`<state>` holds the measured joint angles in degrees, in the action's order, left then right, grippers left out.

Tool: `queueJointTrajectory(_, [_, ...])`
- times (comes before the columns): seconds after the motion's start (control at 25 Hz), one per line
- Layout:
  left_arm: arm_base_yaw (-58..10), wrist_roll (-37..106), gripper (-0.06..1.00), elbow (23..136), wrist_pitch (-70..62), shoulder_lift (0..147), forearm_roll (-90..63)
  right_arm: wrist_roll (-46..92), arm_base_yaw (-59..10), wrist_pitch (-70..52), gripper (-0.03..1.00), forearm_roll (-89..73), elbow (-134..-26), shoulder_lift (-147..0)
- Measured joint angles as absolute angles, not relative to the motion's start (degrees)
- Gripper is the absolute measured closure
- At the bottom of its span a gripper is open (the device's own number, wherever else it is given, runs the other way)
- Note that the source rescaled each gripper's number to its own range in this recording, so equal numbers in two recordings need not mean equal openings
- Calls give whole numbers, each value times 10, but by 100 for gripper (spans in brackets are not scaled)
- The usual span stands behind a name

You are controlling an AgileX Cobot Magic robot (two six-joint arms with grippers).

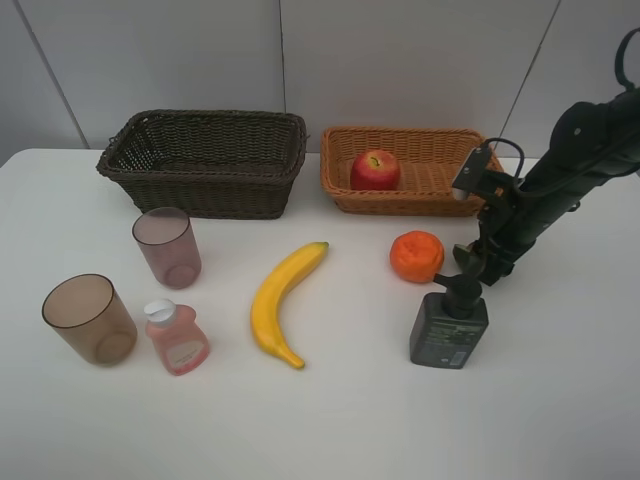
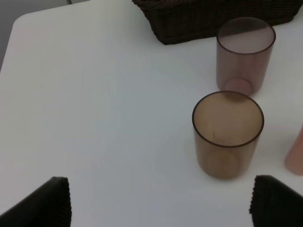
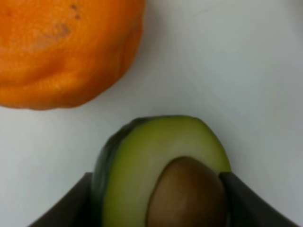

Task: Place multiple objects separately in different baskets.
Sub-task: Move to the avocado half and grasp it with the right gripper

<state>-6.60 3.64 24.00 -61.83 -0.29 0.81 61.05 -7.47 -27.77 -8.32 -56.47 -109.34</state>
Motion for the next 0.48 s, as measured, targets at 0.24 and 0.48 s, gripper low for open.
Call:
queueJointTrajectory(0.24, [-66,36,-5,240,-618,-3,8,611,-71,-294,68,-83,-565,-1074])
queueJointTrajectory(0.48, [-66,36,-5,240,-618,-3,8,611,-65,-343,68,-70,-572,-1038])
